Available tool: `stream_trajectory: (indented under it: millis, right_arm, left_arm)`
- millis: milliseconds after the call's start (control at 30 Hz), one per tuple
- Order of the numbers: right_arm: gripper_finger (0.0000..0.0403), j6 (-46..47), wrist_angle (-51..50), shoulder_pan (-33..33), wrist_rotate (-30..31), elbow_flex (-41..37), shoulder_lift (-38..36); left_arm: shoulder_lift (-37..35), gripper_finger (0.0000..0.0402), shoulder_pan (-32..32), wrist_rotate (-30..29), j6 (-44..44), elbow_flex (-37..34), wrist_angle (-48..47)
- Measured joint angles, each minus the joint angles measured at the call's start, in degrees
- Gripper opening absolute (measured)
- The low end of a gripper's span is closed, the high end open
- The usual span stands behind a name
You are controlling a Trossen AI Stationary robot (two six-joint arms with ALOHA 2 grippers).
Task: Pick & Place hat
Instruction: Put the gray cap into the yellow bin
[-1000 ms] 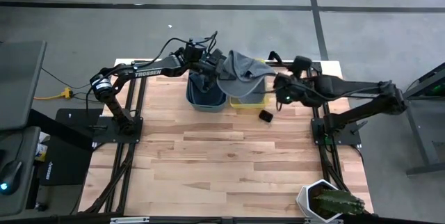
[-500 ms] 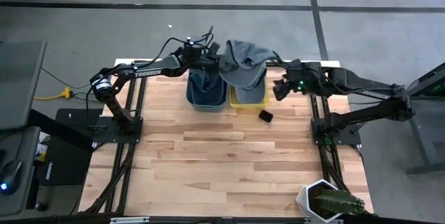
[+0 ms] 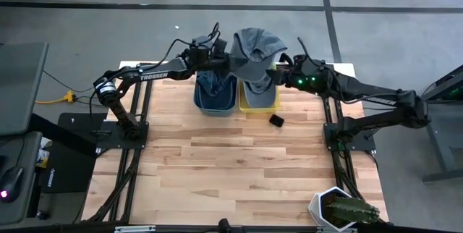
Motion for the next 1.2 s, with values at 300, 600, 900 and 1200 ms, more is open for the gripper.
stream_trajectory:
  millis: [300,600,900,1200]
  right_arm:
    - [0.0215,6.1,6.8,-3.2,-0.1,-6.3,0.1]
    - [0.0215,5.5,16.0,-5.7,1.9,-7.4,1.0]
    - [0.0214,6.0,25.7,-8.0,0.3,-7.4,7.6]
    - [0.0120,3.5,26.4,-8.5,2.7,-7.4,8.9]
  left_arm:
    - [0.0,0.0000,-0.8,-0.2,3.8,0.0,1.2]
    - [0.0,0.0000,-0.8,0.6,5.3,0.0,1.0]
    - [0.0,0.0000,-0.8,4.0,7.7,0.0,1.1]
    - [0.0,0.0000,-0.7,8.0,8.9,0.0,0.9]
